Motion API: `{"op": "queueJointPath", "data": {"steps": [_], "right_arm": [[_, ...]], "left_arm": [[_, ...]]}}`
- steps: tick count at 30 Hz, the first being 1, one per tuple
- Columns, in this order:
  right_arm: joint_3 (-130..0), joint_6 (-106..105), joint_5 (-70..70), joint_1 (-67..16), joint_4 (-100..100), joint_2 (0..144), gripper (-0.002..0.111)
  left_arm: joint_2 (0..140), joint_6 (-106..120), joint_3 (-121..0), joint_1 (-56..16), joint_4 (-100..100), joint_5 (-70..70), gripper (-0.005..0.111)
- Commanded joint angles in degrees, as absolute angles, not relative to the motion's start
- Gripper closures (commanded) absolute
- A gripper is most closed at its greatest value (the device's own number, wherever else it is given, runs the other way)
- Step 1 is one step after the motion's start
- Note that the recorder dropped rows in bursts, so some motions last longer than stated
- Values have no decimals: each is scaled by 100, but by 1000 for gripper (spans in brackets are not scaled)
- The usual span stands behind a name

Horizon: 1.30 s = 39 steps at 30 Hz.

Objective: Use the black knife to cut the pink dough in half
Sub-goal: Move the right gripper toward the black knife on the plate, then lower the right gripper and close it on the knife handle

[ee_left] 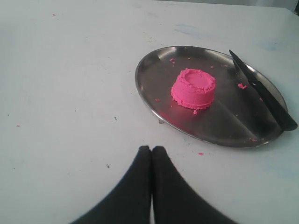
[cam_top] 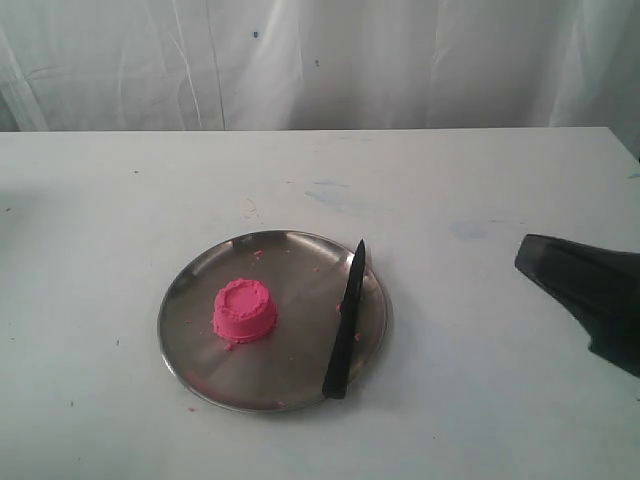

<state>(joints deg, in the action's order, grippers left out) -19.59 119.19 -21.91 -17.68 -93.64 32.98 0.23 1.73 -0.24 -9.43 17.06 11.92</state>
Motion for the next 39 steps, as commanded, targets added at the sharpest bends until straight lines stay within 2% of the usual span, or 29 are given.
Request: {"op": "queueJointPath", "data": {"steps": [1, 5, 8, 12, 15, 17, 19, 23, 28, 34, 36, 39], "right_arm": [[-2189, 11821, -1306, -1786, -9568, 3815, 108], [-2340, 11057, 350, -1786, -9578, 3832, 108], [-2480, 10319, 1090, -1786, -9604, 3766, 108], [-2546, 9075, 1045, -1786, -8457, 3743, 108], [-2487, 6797, 504, -1786, -5628, 3888, 108], [-2478, 4259, 688, -1850, -3136, 4135, 108], [-2478, 2644, 1033, -1887, -1620, 4415, 108], [-2488, 1335, 1417, -2099, 0, 4939, 108], [-2640, 716, 1315, -2623, 424, 5604, 108], [-2692, 615, 1060, -3022, 473, 6479, 89], [-2679, 841, 615, -3024, 488, 6686, 85], [-2664, 1396, -323, -3024, 315, 6816, 85]], "left_arm": [[0, 152, 0, -933, 1747, 1202, 105], [0, 152, 0, -933, 1747, 1202, 105], [0, 152, 0, -933, 1747, 1202, 105], [0, 152, 0, -933, 1747, 1202, 105], [0, 152, 0, -933, 1747, 1202, 105], [0, 152, 0, -933, 1747, 1202, 105], [0, 152, 0, -933, 1747, 1202, 105], [0, 152, 0, -933, 1747, 1202, 105], [0, 152, 0, -933, 1747, 1202, 105], [0, 152, 0, -933, 1747, 1202, 105], [0, 152, 0, -933, 1747, 1202, 105], [0, 152, 0, -933, 1747, 1202, 105]]}}
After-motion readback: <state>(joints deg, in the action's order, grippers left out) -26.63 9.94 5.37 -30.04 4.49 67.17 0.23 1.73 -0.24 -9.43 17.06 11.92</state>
